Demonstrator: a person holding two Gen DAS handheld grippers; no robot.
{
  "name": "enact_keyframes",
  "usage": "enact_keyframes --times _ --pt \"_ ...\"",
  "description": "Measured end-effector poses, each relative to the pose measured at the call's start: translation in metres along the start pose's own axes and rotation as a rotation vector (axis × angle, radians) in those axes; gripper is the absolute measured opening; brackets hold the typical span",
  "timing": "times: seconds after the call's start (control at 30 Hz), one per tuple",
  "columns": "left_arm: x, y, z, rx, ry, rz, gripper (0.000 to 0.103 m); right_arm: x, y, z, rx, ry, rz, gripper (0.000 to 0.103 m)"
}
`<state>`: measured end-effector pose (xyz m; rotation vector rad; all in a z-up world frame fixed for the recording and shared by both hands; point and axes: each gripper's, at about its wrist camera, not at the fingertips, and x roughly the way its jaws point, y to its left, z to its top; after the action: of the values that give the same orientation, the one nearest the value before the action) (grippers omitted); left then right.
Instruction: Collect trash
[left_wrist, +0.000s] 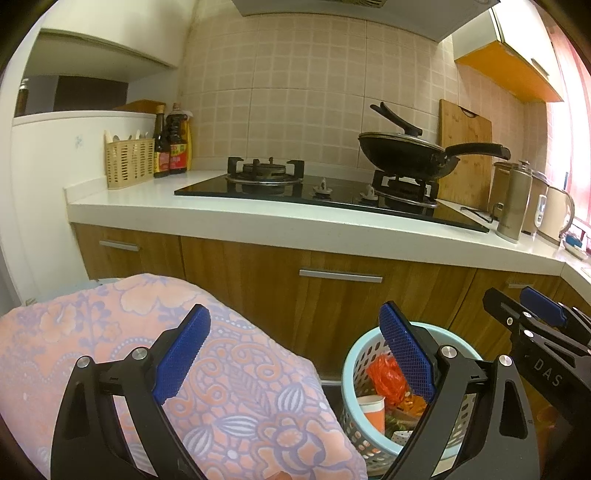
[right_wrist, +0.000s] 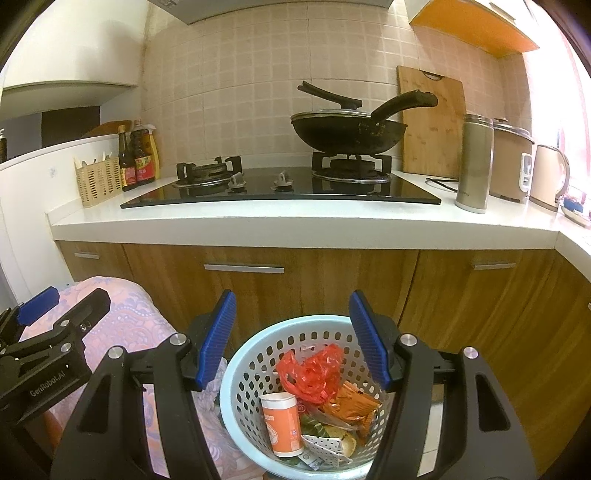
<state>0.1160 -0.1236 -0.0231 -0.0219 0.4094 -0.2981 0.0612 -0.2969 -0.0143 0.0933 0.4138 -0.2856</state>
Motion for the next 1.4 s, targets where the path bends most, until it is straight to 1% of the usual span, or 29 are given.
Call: enact_keyframes --times 0.67,0.9,0.97,1.03,1.17,1.4 --pt "-0.0023 -0.0035 0.0022 0.015 -0.003 0.003 0.090 0.0015 0.0047 -0.0023 -0.012 0.006 0.007 0.060" --pt "-0.0006 -0.0027 0.0029 0.013 0.007 0.027 0.090 0.0011 0.0047 -0.0030 -0.011 0.004 0.008 0.060" --pt "-0.0011 -0.0019 0.0031 0.009 0.005 0.034 0.092 0.0005 0.0045 -0.0028 -0.011 0.003 0.009 0.060" --pt "-0.0020 -0.0021 0.0031 0.010 0.001 0.048 0.094 0.0005 0.0046 -0.0030 -0.011 0.003 0.009 0.060" --pt "-0.0022 -0.0050 0.0034 0.037 -0.007 0.101 0.094 0.0005 0.0047 -0.0031 -0.012 0.003 0.007 0.060" --pt "-0.0036 -0.0029 0.0042 0.033 -0.007 0.102 0.095 0.0002 0.0055 -0.0014 -0.014 0.000 0.008 0.060"
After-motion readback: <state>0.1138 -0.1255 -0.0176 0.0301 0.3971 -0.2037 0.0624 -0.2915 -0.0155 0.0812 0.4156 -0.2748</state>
